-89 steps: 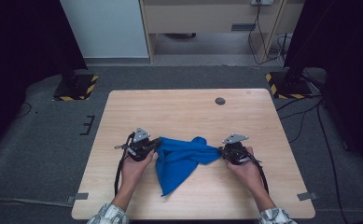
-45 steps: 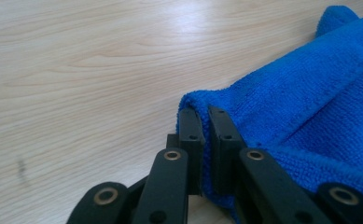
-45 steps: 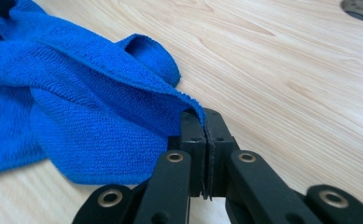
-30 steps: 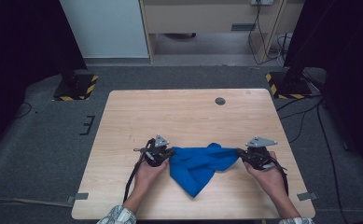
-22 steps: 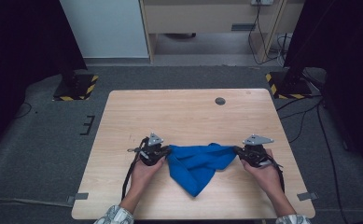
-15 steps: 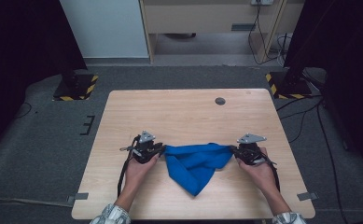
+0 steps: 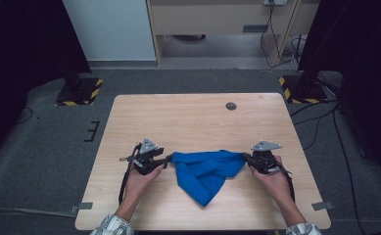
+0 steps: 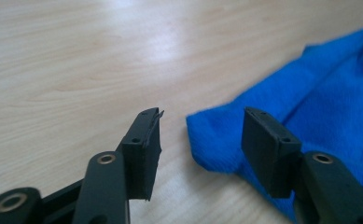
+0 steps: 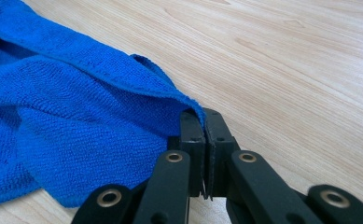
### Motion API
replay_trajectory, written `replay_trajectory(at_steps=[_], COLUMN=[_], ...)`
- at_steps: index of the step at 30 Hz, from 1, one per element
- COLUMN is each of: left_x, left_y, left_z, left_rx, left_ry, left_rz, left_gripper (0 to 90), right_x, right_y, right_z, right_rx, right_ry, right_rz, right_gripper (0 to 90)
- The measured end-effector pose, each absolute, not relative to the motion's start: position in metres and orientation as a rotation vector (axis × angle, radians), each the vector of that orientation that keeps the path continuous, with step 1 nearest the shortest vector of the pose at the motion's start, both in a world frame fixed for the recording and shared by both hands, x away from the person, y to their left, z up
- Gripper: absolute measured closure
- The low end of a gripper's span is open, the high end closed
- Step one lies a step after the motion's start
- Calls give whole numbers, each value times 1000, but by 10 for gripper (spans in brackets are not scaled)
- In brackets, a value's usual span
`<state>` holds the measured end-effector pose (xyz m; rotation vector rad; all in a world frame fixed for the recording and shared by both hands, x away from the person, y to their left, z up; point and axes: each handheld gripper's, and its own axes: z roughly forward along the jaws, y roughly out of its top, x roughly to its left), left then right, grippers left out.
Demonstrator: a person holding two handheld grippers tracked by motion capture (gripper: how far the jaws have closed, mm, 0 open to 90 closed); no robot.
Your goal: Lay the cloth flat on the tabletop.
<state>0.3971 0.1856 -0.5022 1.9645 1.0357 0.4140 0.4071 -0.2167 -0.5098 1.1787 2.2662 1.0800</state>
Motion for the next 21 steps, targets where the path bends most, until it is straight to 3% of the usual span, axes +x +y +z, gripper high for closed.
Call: replay_trajectory(at_steps=[3,4,9,21], left_x=[390,389,390,401], left_y=[177,176,168,171], left_z=[-506,-507,-516,-524], left_rx=[2008,2017,2088,2134], left_ry=[1004,998,995,960], left_rz=[432,436,440,489], left_gripper=[393,333,317,514], right_x=[407,407,407,407], right_y=[-217,-217,-216,-216], right_z=[-510,-510,-510,-510], right_rx=[1181,1182,1183,1180], right_ry=[2263,2265,2264,2263], right_rz=[1085,1086,1087,1094], right_gripper=[883,883,882,879])
